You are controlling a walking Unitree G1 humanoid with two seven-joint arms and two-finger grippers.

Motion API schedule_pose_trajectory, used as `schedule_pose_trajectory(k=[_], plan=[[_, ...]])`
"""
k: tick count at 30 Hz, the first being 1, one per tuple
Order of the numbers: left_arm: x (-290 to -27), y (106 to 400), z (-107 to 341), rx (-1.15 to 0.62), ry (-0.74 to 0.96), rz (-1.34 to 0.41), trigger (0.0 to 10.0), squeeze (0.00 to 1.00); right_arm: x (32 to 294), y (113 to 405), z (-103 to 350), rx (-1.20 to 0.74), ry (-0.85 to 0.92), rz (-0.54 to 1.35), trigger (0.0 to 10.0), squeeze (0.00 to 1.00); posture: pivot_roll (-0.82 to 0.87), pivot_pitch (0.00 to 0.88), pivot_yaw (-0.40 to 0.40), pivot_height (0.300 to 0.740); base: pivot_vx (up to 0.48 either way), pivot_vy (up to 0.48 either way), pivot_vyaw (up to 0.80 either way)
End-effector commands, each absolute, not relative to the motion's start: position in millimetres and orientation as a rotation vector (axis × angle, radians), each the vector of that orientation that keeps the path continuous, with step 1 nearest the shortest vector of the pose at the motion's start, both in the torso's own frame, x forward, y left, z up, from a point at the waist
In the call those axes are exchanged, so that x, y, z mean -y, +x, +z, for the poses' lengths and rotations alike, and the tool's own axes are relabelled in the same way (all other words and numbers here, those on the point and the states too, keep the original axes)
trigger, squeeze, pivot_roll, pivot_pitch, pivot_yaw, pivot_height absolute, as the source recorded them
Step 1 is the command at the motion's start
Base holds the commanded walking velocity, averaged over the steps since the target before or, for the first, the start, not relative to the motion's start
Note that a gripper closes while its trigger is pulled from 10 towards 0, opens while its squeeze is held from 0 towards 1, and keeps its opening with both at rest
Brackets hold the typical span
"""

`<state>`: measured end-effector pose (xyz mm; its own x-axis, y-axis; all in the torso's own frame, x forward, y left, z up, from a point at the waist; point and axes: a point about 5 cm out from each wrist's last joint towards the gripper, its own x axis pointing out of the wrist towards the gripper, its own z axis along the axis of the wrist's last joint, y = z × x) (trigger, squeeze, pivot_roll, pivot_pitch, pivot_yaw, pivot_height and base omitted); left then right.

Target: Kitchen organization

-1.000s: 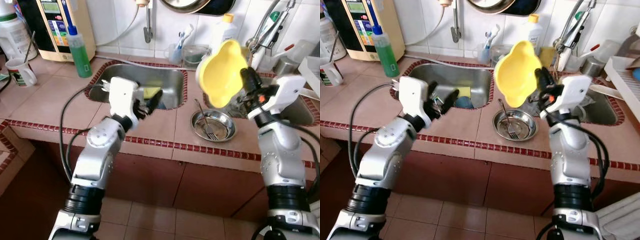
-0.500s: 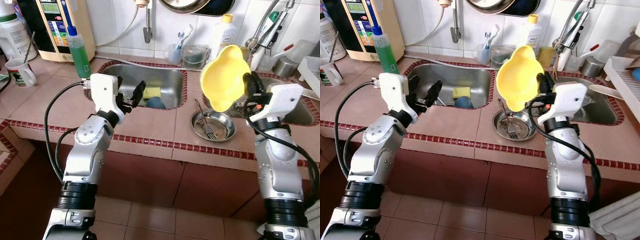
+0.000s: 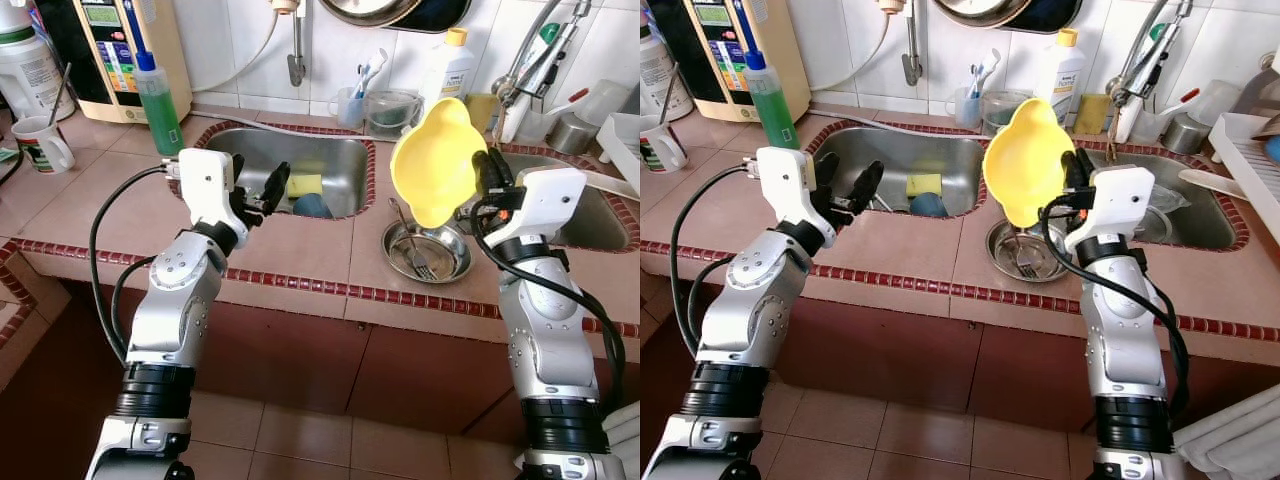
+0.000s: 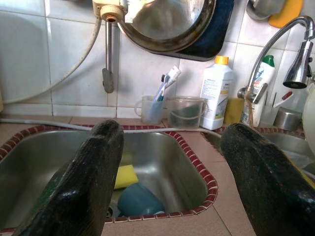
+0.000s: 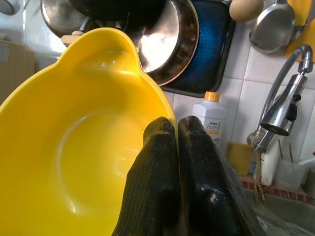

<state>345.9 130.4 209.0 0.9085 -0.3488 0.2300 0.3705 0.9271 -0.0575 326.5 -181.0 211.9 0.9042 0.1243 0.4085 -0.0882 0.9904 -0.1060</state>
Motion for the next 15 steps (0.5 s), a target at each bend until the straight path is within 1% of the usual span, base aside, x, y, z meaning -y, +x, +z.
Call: schedule_pose_trajectory(k=[1,15], plan=[[-131.9,345.0,208.1,0.217,-0.101,-0.373,10.0,0.0,180.1,323.2,221.5,0.463,-0.097,0.116,10.0,0.0,0.0,0.0,-0.015,0.74,0.0,0.334,0.0],[-131.3,345.0,206.8,0.209,-0.101,-0.377,10.0,0.0,180.1,323.6,221.2,0.456,-0.106,0.116,10.0,0.0,0.0,0.0,-0.017,0.74,0.0,0.37,0.0]])
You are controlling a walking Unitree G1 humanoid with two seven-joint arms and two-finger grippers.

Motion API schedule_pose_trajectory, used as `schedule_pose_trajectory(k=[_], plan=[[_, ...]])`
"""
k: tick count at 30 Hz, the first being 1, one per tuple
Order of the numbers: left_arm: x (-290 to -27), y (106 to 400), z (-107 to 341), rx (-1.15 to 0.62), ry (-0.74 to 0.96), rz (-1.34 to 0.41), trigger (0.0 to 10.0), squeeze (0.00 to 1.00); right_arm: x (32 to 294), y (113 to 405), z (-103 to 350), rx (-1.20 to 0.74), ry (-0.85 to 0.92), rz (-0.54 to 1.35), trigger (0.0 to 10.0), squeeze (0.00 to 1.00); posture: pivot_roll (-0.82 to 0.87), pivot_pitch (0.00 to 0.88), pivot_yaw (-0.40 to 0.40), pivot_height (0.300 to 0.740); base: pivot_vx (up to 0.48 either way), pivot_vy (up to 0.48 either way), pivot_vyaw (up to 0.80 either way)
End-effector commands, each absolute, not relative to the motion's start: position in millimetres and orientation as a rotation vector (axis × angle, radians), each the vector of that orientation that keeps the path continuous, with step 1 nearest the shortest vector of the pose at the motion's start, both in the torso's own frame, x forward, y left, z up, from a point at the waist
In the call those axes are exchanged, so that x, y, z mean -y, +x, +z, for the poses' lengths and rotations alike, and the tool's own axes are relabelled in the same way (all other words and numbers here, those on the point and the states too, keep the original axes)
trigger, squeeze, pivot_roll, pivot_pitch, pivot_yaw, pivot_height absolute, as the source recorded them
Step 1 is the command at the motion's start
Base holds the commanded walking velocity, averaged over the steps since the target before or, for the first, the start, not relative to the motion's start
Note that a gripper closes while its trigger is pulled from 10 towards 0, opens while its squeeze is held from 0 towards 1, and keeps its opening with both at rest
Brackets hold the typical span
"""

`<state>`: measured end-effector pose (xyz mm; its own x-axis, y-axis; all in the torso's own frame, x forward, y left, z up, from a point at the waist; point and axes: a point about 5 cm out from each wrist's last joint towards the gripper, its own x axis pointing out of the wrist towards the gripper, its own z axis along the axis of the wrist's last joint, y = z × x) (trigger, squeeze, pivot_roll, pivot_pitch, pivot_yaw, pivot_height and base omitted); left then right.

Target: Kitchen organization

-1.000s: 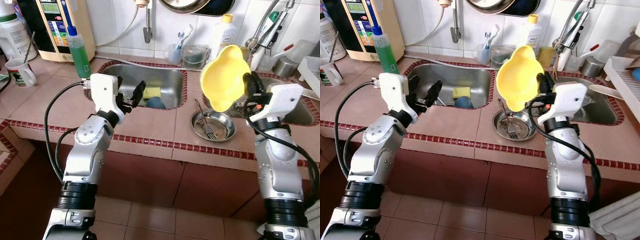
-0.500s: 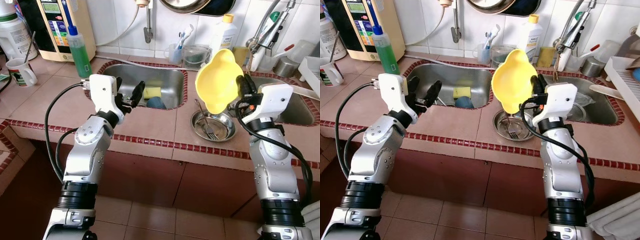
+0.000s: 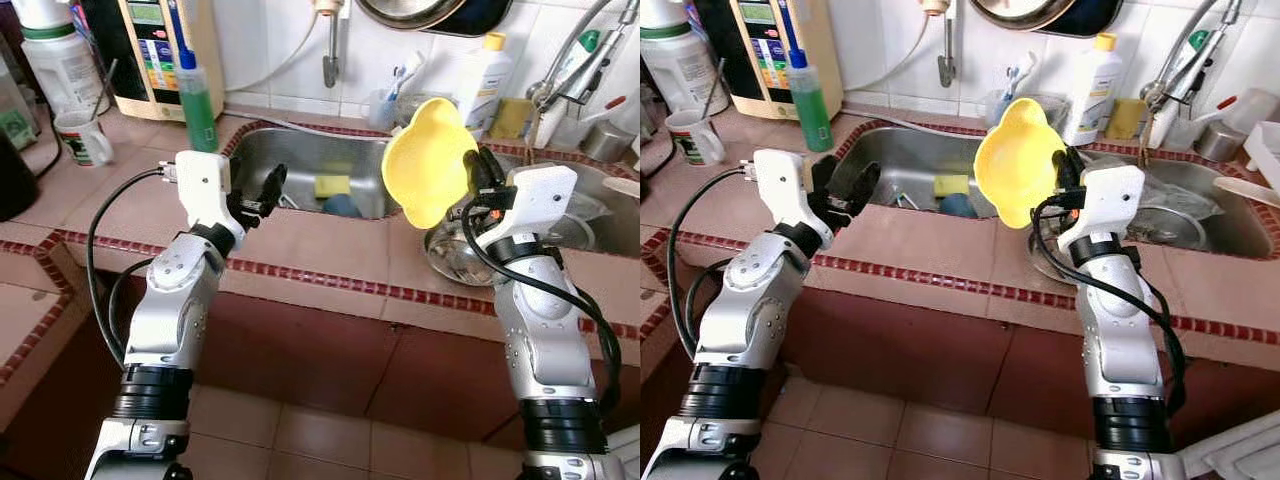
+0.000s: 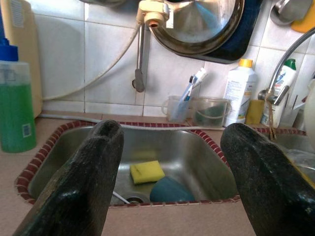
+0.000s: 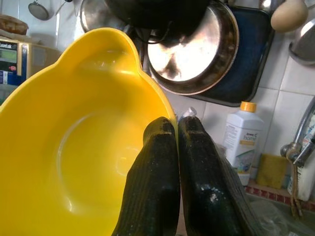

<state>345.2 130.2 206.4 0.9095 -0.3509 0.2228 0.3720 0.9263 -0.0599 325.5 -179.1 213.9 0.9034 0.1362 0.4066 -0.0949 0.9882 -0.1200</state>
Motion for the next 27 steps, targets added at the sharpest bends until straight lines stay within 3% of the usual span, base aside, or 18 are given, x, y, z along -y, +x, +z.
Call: schedule_pose_trajectory(k=[1,19,27], plan=[[-131.3,344.9,206.7,0.209,-0.1,-0.378,10.0,0.0,180.1,323.7,221.2,0.455,-0.106,0.116,10.0,0.0,0.0,0.0,-0.017,0.74,0.0,0.386,0.0],[-132.1,342.8,204.9,0.197,-0.091,-0.379,10.0,0.0,180.7,322.9,220.1,0.446,-0.113,0.114,10.0,0.0,0.0,0.0,-0.014,0.74,0.0,0.388,0.0],[-130.8,339.6,201.3,0.191,-0.06,-0.379,10.0,0.0,182.1,323.2,218.9,0.436,-0.113,0.107,10.0,0.0,-0.01,0.0,-0.012,0.74,0.0,0.0,0.0]])
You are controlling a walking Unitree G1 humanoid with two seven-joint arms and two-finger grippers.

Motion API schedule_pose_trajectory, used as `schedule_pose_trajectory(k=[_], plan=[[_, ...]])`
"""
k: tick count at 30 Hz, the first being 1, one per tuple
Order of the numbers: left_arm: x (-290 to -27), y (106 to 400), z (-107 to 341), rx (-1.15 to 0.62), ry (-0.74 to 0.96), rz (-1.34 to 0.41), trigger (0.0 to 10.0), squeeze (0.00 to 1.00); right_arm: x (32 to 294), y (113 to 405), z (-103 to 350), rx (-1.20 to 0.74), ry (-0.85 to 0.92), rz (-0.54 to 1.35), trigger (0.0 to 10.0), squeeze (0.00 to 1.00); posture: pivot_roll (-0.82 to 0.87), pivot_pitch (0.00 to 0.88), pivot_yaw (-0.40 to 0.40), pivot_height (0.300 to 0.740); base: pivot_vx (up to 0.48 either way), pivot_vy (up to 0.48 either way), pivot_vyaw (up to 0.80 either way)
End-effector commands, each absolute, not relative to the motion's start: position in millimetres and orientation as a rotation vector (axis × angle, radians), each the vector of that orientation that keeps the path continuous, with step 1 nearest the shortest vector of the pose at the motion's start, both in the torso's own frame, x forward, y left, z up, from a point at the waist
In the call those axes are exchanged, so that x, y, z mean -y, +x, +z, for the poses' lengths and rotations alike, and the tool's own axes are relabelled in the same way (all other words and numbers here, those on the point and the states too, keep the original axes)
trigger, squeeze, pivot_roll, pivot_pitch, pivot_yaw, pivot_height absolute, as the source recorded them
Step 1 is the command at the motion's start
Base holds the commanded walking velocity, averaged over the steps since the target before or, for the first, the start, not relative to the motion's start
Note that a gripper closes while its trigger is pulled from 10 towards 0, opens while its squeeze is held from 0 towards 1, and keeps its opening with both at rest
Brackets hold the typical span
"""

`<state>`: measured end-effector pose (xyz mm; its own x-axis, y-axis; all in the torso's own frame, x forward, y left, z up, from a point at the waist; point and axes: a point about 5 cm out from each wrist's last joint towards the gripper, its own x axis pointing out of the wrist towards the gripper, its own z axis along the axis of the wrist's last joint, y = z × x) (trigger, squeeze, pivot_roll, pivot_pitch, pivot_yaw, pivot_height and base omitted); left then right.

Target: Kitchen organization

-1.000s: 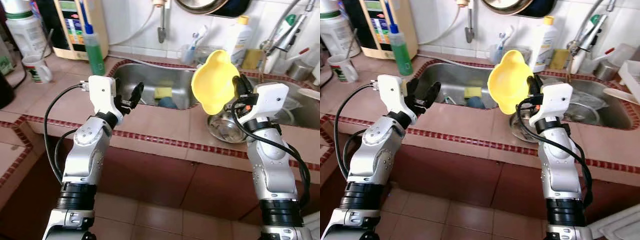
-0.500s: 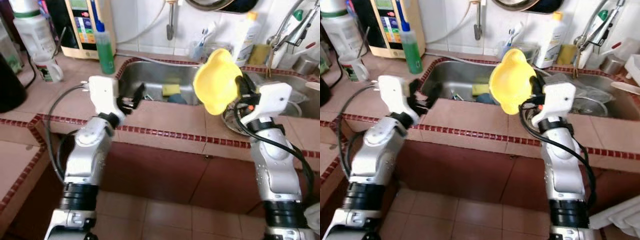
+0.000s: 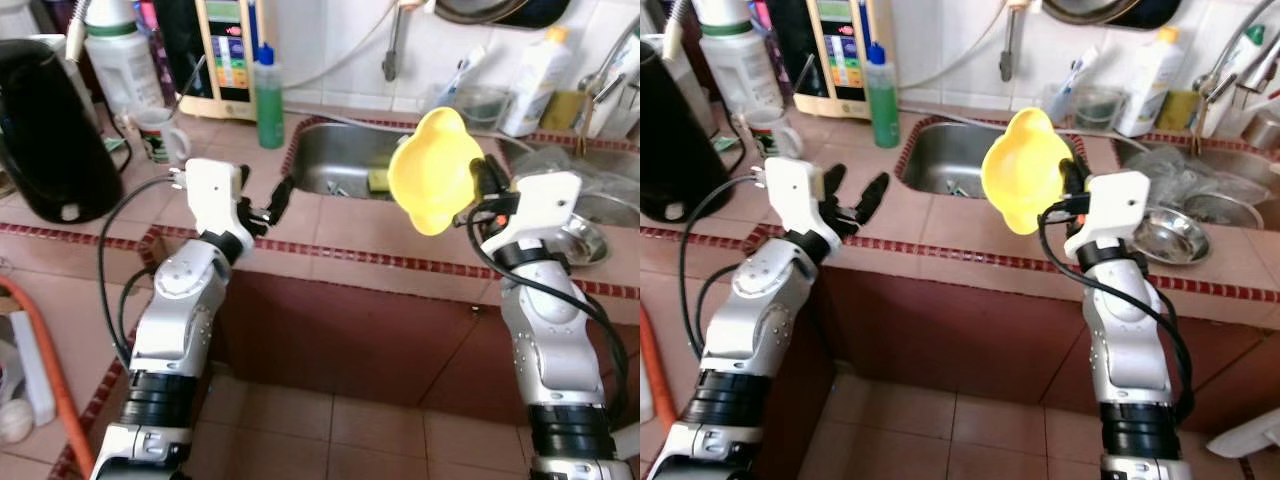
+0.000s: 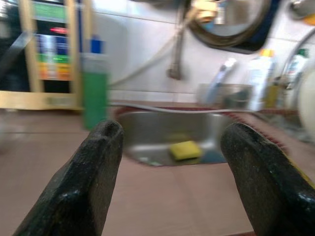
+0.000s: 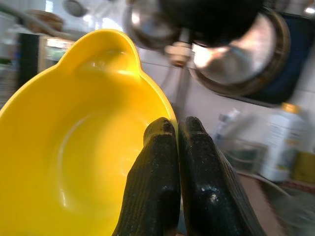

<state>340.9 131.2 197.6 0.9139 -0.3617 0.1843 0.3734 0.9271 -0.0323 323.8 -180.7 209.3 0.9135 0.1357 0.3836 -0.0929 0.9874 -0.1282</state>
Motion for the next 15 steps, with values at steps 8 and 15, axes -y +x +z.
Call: schedule_pose_trajectory(k=[8,15], plan=[[-128.1,337.1,203.2,0.212,0.003,-0.401,10.0,0.0,182.8,321.5,216.8,0.429,-0.116,0.103,10.0,0.0,-0.01,0.0,-0.008,0.74,0.0,0.0,0.0],[-126.4,336.1,204.3,0.222,0.041,-0.416,10.0,0.0,183.1,321.8,216.7,0.428,-0.117,0.096,10.0,0.0,-0.01,0.0,-0.002,0.74,0.0,-0.119,0.0]])
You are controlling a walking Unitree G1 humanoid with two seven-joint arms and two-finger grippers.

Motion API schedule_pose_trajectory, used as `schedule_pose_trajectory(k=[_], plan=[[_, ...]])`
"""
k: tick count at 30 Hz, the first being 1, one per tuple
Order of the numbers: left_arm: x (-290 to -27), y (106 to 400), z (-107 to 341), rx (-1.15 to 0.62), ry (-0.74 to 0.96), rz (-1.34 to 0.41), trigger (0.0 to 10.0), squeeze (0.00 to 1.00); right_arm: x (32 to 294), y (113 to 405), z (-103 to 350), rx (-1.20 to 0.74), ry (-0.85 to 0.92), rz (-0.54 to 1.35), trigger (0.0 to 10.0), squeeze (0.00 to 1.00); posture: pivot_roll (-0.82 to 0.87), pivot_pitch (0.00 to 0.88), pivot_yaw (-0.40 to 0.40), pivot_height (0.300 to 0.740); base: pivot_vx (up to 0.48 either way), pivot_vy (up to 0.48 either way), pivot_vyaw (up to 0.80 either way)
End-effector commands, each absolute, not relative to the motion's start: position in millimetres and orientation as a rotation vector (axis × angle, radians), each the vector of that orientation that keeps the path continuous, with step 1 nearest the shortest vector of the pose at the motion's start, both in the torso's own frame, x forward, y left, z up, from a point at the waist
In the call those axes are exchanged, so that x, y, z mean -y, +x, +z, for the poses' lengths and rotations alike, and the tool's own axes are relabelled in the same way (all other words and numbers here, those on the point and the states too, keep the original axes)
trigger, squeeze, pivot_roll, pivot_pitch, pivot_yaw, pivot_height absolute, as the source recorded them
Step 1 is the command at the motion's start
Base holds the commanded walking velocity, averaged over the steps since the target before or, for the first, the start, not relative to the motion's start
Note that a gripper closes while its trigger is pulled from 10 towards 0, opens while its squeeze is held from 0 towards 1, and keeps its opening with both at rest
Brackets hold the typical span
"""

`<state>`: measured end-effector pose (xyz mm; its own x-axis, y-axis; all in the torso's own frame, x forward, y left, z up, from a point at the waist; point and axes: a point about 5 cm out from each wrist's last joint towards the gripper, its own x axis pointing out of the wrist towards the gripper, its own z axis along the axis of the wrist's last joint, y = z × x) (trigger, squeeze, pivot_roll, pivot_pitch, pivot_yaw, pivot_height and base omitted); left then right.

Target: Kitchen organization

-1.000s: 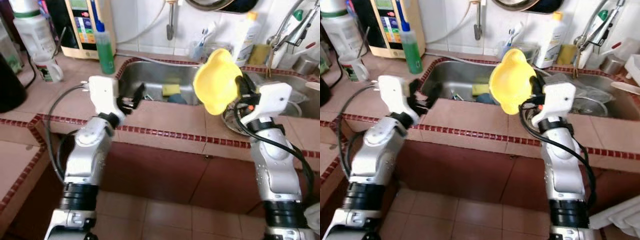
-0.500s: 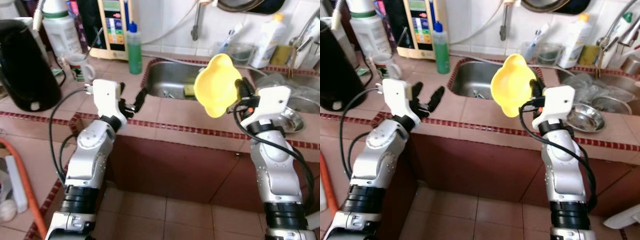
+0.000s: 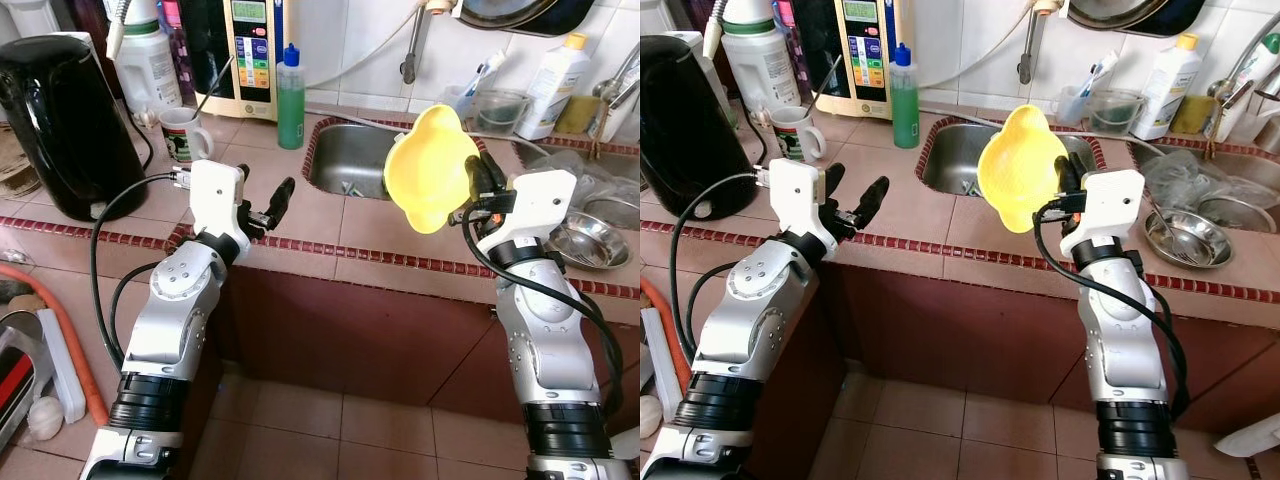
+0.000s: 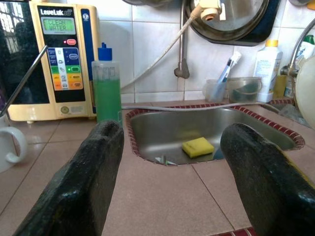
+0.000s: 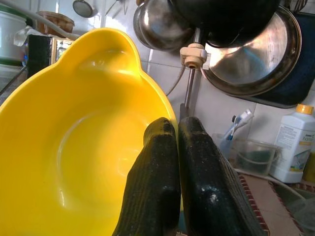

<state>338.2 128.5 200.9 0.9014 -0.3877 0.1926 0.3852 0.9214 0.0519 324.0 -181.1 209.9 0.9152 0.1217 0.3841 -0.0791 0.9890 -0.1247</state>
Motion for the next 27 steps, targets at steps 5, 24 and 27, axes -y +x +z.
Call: schedule_pose_trajectory(k=[5,24,27], plan=[[-125.5,336.6,204.8,0.223,0.048,-0.418,10.0,0.0,183.5,321.6,217.2,0.43,-0.119,0.093,10.0,0.0,-0.01,0.0,-0.001,0.74,0.0,-0.478,0.0],[-123.5,337.3,204.4,0.223,0.001,-0.434,10.0,0.0,184.1,325.0,219.7,0.433,-0.127,0.097,10.0,0.0,-0.02,0.0,-0.01,0.74,0.017,-0.152,0.0],[-123.2,337.0,204.1,0.225,0.006,-0.437,10.0,0.0,183.2,325.6,220.4,0.434,-0.128,0.101,10.0,0.0,-0.02,0.0,-0.011,0.74,0.341,0.0,0.0]])
